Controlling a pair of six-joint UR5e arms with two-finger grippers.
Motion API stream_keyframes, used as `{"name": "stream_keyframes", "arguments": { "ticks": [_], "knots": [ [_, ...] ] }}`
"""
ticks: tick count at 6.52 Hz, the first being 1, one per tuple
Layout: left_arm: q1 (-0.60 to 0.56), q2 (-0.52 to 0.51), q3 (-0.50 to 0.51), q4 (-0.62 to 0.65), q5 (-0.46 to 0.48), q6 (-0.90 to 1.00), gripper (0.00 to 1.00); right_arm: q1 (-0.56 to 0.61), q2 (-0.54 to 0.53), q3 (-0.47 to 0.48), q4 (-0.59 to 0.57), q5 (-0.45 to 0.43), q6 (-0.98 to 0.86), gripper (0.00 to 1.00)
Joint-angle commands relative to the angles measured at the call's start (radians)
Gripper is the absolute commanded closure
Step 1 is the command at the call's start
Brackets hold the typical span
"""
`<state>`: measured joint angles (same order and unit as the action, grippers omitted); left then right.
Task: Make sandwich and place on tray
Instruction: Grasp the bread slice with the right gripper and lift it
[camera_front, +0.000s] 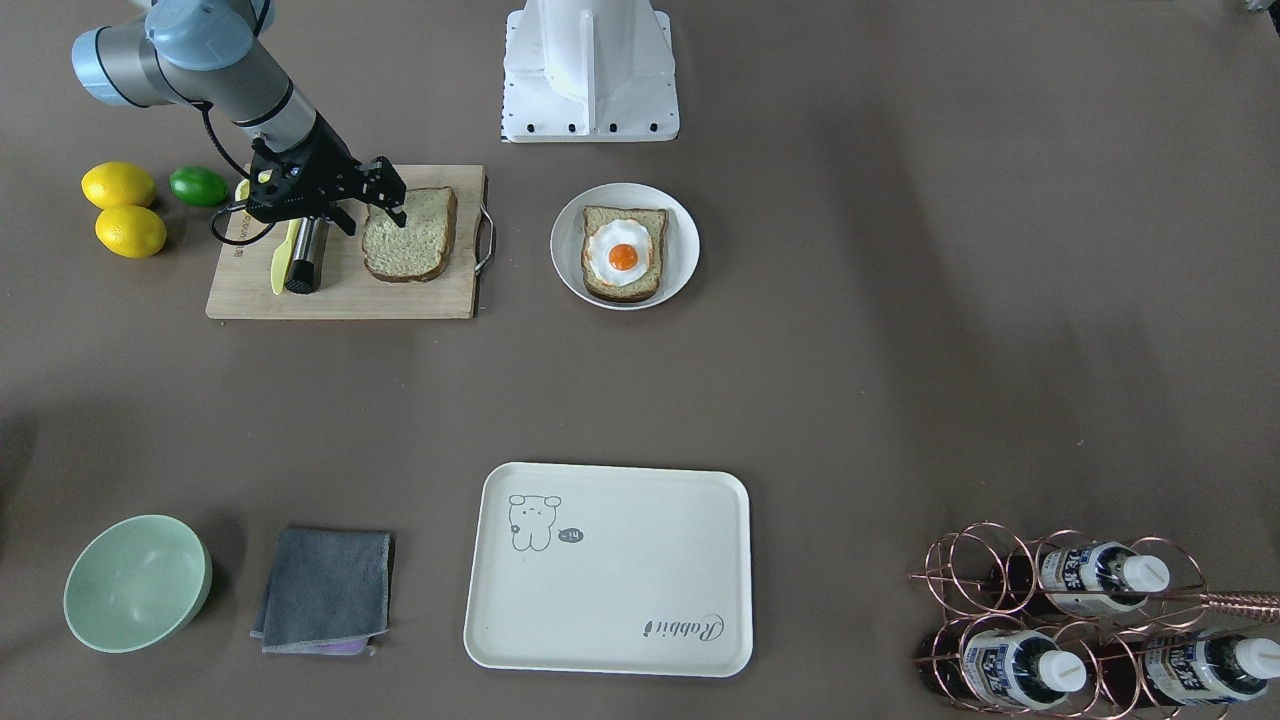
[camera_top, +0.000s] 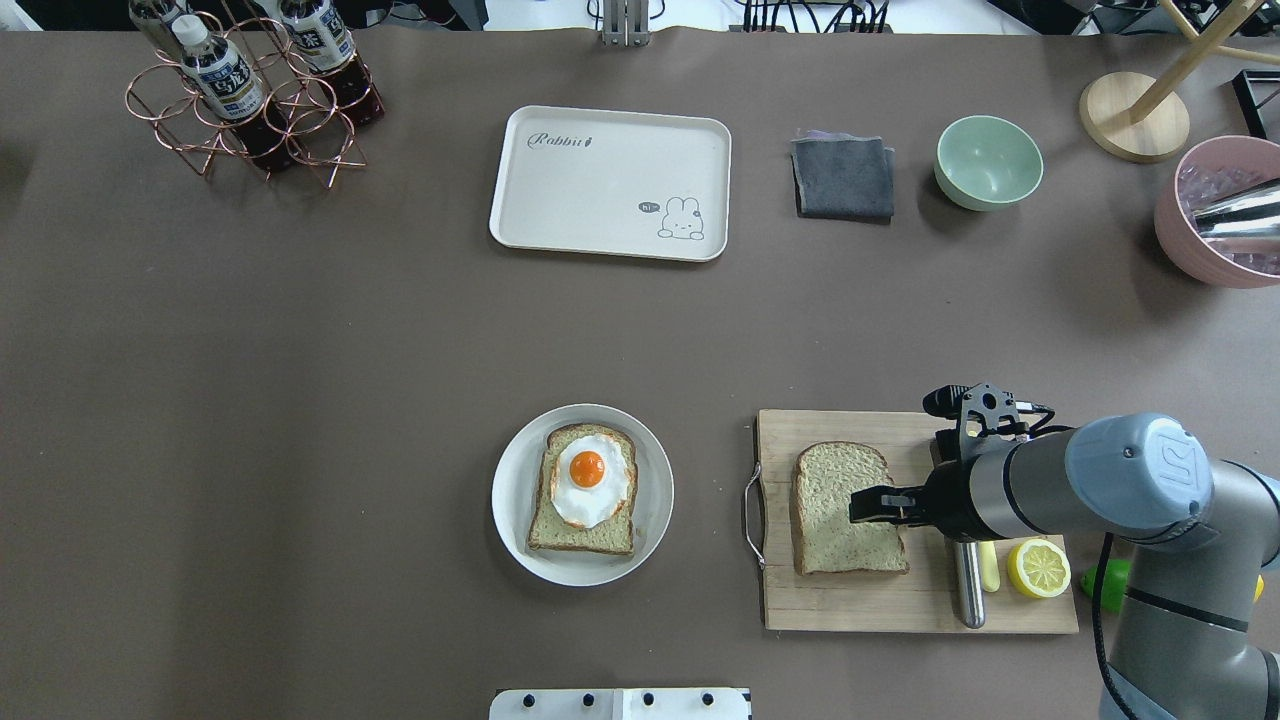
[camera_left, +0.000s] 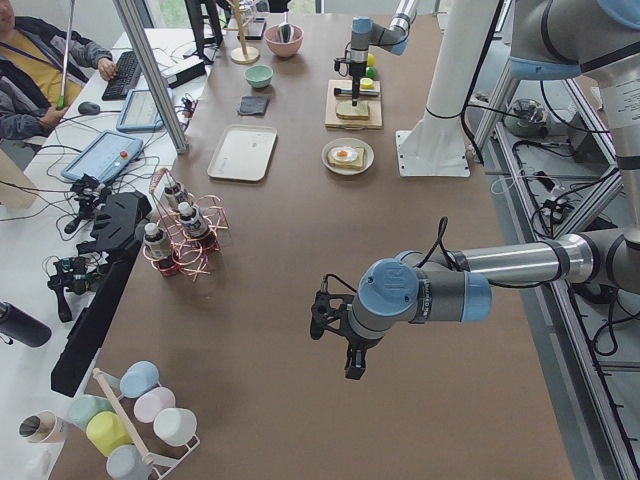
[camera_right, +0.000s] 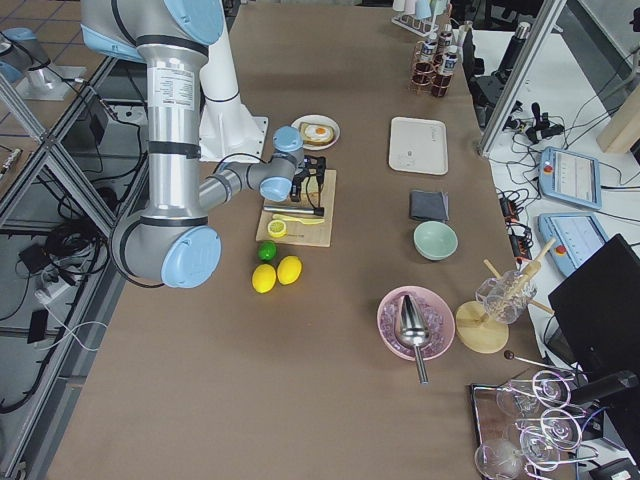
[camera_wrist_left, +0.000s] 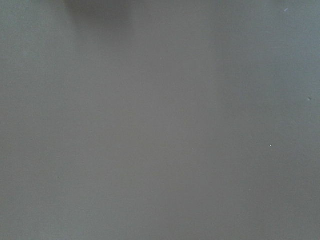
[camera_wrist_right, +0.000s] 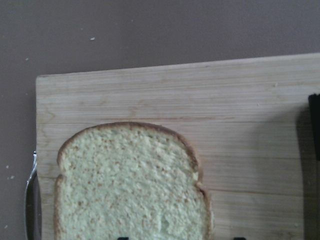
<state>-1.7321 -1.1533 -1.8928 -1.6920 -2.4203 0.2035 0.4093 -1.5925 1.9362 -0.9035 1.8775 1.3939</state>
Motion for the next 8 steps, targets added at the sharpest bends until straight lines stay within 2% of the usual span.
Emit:
{"name": "stream_keyframes", "arguments": {
  "ticks": [1,2,3,4,8],
  "knots": [
    [-0.001,0.001,-0.006,0.0,0.0,0.0,0.02,-0.003,0.002,-0.002,0.0,0.002,0.002,0.37],
    [-0.001,0.001,-0.008,0.0,0.001,0.0,0.02,-0.001,0.002,0.0,0.002,0.003,0.002,0.6],
    [-0.001,0.003,-0.008,0.0,0.0,0.0,0.02,-0.001,0.002,0.0,0.002,0.006,0.002,0.9],
    [-0.001,0.004,-0.008,0.0,0.0,0.002,0.02,-0.001,0.002,0.004,0.002,0.009,0.002,1.0],
    [-0.003,0.018,-0.006,-0.008,0.001,0.004,0.02,0.005,0.029,0.063,-0.002,0.028,0.01,1.0]
  ]
}}
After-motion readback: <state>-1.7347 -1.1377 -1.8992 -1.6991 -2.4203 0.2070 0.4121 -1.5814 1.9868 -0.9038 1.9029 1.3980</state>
